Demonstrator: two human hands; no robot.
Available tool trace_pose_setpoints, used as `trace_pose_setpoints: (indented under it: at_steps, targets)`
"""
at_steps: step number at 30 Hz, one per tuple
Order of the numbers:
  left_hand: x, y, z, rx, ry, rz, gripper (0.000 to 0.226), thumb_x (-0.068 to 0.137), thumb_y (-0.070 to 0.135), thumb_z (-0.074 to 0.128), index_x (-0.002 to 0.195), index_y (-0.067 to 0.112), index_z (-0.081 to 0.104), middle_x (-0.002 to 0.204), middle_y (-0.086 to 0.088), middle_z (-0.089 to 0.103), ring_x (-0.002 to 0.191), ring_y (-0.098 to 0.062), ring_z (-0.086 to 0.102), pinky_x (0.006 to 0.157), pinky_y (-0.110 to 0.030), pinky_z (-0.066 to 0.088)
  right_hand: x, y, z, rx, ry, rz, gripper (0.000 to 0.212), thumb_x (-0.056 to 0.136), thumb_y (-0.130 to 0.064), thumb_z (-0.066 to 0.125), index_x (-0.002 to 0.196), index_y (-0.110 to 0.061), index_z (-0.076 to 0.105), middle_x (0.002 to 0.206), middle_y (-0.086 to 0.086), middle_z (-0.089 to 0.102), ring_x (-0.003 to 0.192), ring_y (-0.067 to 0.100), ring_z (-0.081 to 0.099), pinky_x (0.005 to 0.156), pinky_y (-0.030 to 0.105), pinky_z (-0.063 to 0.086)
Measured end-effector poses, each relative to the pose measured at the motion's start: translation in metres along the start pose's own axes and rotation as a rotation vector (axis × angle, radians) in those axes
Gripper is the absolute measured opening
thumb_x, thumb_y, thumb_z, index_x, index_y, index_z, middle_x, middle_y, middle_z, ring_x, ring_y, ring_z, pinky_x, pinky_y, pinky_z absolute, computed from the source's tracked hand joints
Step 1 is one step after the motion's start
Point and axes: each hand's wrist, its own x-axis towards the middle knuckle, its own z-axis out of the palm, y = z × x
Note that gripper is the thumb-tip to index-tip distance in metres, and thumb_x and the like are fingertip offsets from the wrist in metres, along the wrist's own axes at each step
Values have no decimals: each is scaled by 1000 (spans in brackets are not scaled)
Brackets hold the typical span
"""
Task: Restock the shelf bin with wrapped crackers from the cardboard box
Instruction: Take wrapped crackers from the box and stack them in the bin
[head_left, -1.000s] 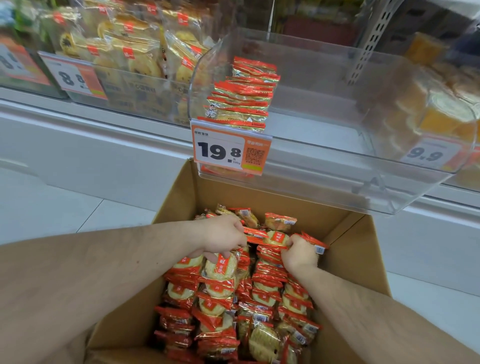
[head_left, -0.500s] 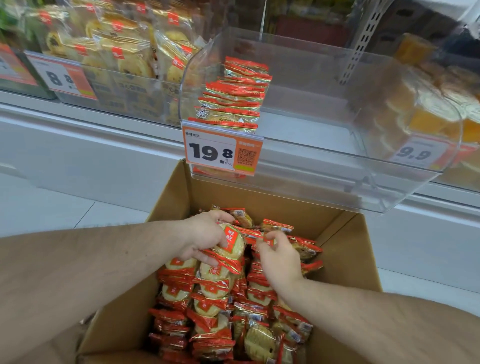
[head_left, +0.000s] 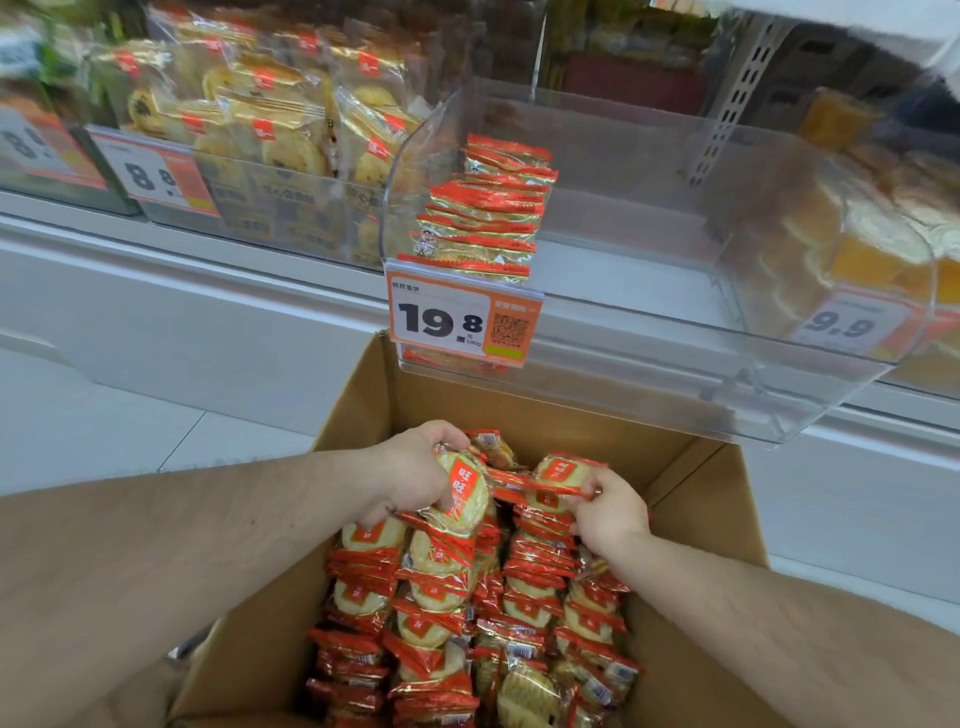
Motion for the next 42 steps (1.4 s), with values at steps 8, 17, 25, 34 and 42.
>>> trace_pose_setpoints:
  at_steps: [8,17,25,34,42]
  targets:
    - [-22,12,2,-159,-47,126,18,94,43,52,103,34,65,104,2,71,100,-24,67,95,-48,51,-128,-34,-66,66,-206,-497,35,92,-12,64,71,-31,43,58,4,51,52,18,50,49,24,37]
    - [-73,42,0,-144,-125,471,44,84,14,75,120,30,54,111,10,69,104,-12,65,96,-42,53,-146,-60,-87,155,-206,-598,33,72,-17,73,70,-21,40,59,-6,47,53,11,39,52,26,34]
    - [-107,66,-18,-103,-61,753,75,75,27,84,128,58,41,138,23,45,135,4,36,103,-22,41,-162,-104,-126,502,-399,-388,42,80,-29,75,113,-15,55,62,-3,65,45,12,52,40,24,38]
    - [-118,102,-33,-477,197,820,37,82,27,71,115,27,56,103,-4,65,81,-7,63,63,-23,52,-160,-159,-173,770,-508,-231,22,71,-24,71,86,-10,63,61,1,56,43,8,37,34,15,26]
    - [-75,105,-70,351,1082,852,37,89,41,54,121,21,56,124,5,39,123,-14,30,101,-37,28,-68,-215,-190,759,-240,-73,19,91,-20,65,78,-20,52,53,-4,42,48,8,27,44,18,20]
